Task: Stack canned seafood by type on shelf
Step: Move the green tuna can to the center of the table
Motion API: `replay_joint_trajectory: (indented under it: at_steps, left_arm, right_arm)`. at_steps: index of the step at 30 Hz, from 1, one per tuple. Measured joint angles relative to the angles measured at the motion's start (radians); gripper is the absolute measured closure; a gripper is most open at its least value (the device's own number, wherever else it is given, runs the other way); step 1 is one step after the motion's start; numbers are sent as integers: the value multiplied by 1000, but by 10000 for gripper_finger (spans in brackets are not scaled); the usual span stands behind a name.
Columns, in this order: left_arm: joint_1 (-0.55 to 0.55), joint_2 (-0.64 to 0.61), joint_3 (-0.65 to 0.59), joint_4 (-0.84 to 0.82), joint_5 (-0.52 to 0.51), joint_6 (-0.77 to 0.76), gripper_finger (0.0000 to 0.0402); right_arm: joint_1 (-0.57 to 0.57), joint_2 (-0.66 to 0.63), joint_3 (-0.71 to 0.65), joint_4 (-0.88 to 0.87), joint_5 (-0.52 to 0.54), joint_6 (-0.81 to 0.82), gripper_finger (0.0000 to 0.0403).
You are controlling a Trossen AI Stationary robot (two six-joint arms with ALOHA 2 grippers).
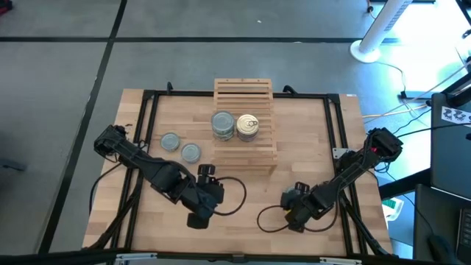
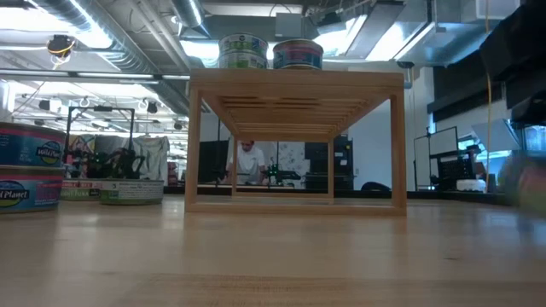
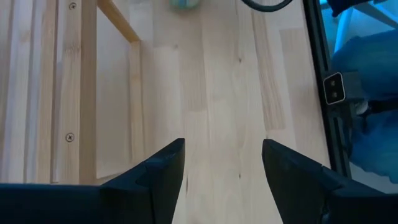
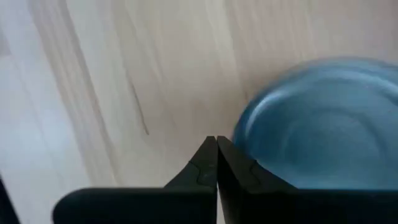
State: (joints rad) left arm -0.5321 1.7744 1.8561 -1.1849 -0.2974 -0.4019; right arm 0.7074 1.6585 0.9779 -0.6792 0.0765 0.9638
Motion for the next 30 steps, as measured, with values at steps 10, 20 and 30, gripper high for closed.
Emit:
replay_joint_trajectory:
  at_steps: [10,20,30]
  left_arm:
    - [-4,0,0,47,-8,-16,191]
    - [11,55,0,131,-25,71,191]
    - [41,187,0,269,-25,179,192]
  right_arm:
    - [0,-1,0,10,-59,-4,399]
    - [0,-88,2,-115,-125,-38,398]
    - [0,-252,2,-378,152,-34,398]
